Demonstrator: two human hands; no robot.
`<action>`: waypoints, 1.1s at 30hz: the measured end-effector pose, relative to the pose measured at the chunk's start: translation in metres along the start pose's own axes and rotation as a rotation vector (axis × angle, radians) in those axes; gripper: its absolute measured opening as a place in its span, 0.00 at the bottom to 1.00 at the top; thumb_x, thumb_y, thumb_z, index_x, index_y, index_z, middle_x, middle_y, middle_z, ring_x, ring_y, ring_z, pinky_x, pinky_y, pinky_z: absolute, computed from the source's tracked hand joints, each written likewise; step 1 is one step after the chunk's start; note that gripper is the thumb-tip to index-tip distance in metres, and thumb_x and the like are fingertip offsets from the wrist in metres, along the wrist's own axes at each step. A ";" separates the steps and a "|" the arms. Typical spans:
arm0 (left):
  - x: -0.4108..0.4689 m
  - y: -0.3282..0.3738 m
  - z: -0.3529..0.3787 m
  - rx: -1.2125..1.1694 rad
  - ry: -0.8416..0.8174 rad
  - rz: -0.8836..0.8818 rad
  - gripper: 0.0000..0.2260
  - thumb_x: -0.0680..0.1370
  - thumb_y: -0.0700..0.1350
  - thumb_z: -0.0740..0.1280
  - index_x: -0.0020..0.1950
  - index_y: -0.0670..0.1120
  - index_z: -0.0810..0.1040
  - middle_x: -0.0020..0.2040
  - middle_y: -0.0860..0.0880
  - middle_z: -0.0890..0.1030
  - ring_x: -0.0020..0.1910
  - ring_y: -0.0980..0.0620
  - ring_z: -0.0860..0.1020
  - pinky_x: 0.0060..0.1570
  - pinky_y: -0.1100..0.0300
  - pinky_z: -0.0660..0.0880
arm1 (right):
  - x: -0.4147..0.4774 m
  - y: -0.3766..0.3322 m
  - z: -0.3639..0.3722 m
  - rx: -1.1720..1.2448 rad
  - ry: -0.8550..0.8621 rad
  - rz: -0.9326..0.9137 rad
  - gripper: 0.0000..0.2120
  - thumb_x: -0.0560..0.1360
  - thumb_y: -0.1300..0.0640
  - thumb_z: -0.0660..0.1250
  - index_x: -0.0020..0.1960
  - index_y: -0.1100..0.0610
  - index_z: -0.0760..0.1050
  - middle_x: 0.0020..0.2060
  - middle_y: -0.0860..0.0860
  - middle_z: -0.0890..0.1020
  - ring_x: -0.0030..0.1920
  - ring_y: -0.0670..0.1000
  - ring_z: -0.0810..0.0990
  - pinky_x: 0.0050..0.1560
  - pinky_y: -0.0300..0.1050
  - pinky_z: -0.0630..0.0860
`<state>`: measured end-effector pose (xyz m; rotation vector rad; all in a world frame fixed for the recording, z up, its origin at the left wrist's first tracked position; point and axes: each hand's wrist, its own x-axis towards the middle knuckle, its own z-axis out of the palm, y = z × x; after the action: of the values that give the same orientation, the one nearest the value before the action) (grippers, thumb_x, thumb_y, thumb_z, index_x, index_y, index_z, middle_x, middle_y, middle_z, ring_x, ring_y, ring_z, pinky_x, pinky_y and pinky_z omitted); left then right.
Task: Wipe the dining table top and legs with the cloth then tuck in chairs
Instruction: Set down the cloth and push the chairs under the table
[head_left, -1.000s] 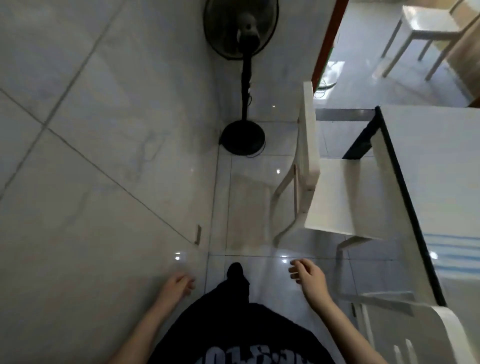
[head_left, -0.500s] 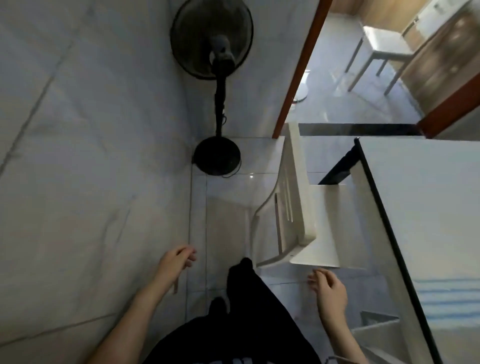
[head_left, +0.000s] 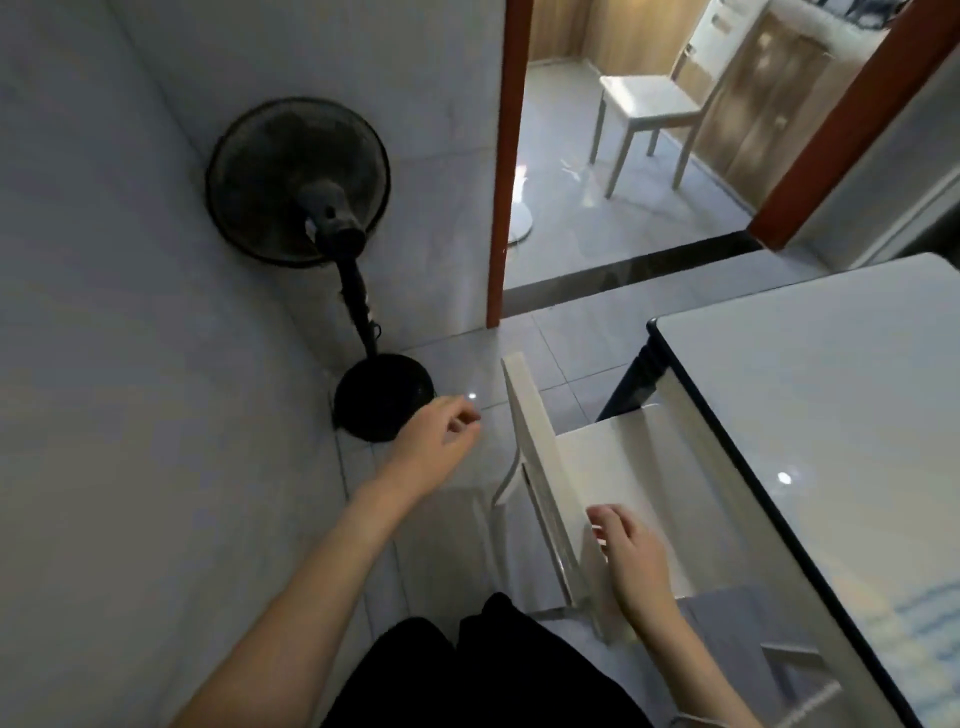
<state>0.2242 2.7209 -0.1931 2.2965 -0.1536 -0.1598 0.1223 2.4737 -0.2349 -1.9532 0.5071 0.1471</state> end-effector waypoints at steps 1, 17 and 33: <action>0.015 0.009 0.002 0.073 -0.008 0.091 0.11 0.76 0.51 0.63 0.52 0.47 0.79 0.48 0.51 0.77 0.46 0.54 0.75 0.47 0.60 0.72 | -0.002 0.000 0.004 -0.046 0.025 -0.008 0.10 0.80 0.57 0.62 0.43 0.53 0.79 0.39 0.46 0.82 0.43 0.47 0.79 0.44 0.43 0.70; 0.167 0.009 0.048 0.645 -0.543 0.916 0.22 0.78 0.61 0.50 0.44 0.51 0.79 0.43 0.52 0.80 0.44 0.50 0.76 0.50 0.55 0.70 | -0.016 -0.017 0.055 -0.722 0.406 0.483 0.31 0.78 0.36 0.41 0.37 0.54 0.74 0.36 0.50 0.81 0.41 0.55 0.81 0.38 0.46 0.74; 0.203 0.018 0.080 0.598 -0.542 1.104 0.17 0.72 0.55 0.56 0.29 0.47 0.74 0.29 0.51 0.76 0.30 0.49 0.78 0.26 0.61 0.66 | -0.006 -0.009 0.059 -0.945 0.811 0.384 0.18 0.72 0.56 0.54 0.24 0.55 0.68 0.18 0.51 0.71 0.16 0.55 0.69 0.18 0.40 0.60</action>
<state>0.4096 2.6174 -0.2463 2.3047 -1.8853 -0.1594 0.1276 2.5316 -0.2509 -2.7834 1.5634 -0.2291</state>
